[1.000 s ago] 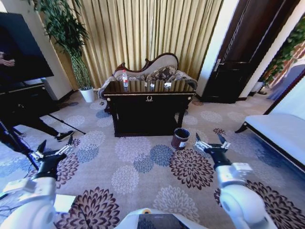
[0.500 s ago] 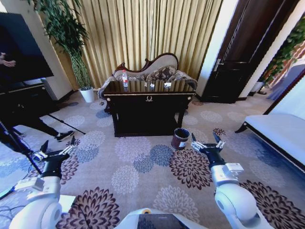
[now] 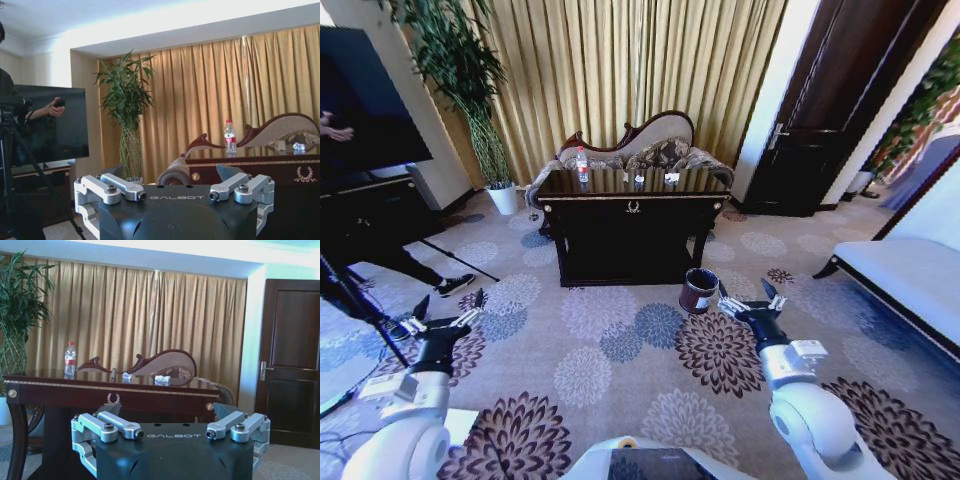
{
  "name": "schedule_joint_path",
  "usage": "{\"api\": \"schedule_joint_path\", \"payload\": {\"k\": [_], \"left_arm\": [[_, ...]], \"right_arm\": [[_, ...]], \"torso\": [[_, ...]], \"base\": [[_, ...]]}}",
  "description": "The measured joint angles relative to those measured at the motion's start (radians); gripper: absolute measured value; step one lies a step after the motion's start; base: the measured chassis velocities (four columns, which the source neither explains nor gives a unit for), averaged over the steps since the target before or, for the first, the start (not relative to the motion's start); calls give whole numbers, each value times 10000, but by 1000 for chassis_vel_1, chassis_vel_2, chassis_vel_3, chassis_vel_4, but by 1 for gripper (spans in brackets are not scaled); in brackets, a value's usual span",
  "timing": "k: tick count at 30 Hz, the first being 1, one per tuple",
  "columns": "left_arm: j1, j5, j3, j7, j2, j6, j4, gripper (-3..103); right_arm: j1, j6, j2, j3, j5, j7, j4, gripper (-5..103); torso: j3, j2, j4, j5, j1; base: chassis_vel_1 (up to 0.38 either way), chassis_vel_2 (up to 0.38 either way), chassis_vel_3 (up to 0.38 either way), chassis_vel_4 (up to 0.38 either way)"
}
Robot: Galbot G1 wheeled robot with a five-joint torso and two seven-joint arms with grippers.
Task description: Move to the front of the table and place the trash on the table into the trash bin.
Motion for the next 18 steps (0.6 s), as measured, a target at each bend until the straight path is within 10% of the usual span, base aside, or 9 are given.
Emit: {"api": "schedule_joint_path", "payload": {"k": [18], "left_arm": [[19, -124, -234, 76, 161, 361, -428, 100]], "right_arm": [[6, 1, -159, 199, 10, -39, 232, 100]], "torso": [[0, 1, 0, 0, -1]], "base": [[-5, 6, 5, -5]]}}
